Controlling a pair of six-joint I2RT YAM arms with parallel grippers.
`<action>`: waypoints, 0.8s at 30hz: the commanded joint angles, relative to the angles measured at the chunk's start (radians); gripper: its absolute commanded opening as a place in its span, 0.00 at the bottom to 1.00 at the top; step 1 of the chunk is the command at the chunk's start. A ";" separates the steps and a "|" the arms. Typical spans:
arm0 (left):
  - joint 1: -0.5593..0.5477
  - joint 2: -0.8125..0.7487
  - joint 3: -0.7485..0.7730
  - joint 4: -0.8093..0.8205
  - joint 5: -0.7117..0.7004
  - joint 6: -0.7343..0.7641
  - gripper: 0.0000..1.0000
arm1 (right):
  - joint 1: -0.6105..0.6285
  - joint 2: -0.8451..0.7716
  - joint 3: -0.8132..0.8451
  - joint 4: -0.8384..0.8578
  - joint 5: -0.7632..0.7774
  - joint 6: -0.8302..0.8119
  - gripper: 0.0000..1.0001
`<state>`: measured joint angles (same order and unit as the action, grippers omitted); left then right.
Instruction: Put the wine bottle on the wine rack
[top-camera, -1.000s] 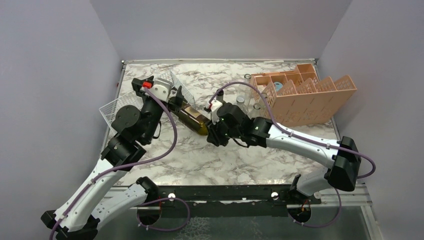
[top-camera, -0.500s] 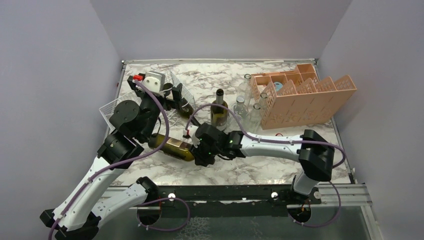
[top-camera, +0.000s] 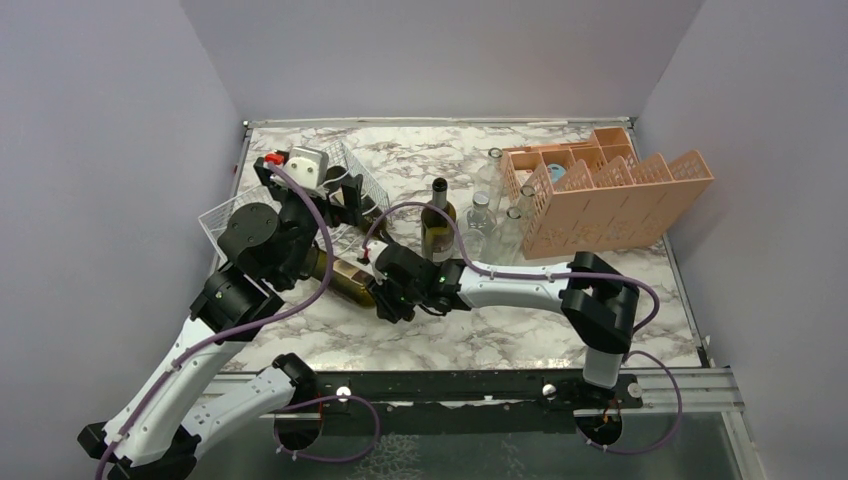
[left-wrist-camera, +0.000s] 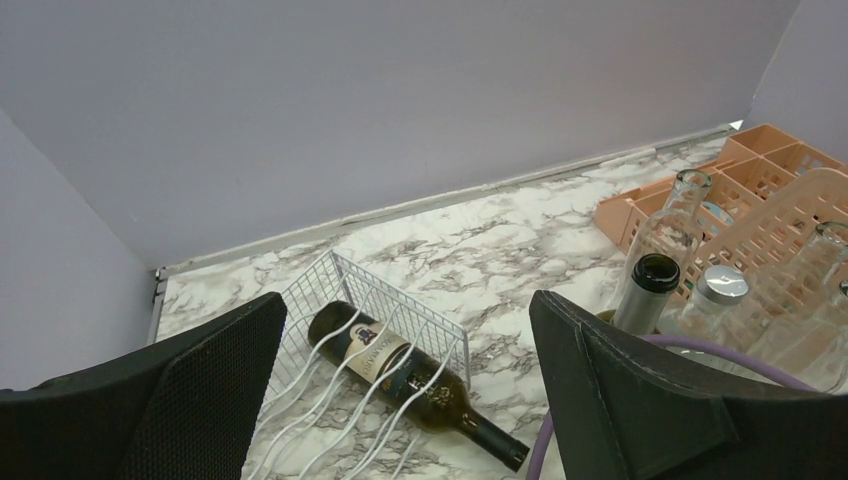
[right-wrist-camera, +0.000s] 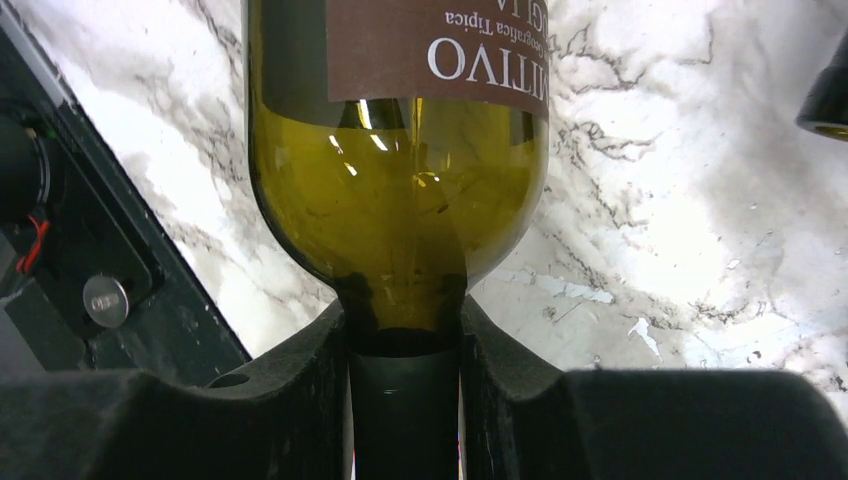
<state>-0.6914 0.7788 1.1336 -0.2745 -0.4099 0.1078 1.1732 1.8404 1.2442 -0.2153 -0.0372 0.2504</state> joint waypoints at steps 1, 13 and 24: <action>-0.003 -0.015 0.021 -0.010 0.020 -0.022 0.99 | -0.001 -0.005 0.058 0.146 0.090 0.045 0.01; -0.003 0.009 0.036 -0.015 0.031 -0.019 0.99 | 0.000 0.053 0.125 0.122 0.209 0.097 0.01; -0.003 0.020 0.074 -0.034 0.036 -0.026 0.99 | 0.000 0.192 0.316 0.129 0.378 0.162 0.01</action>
<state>-0.6914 0.8062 1.1667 -0.3000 -0.3901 0.0959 1.1721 2.0102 1.4384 -0.2085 0.1909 0.3752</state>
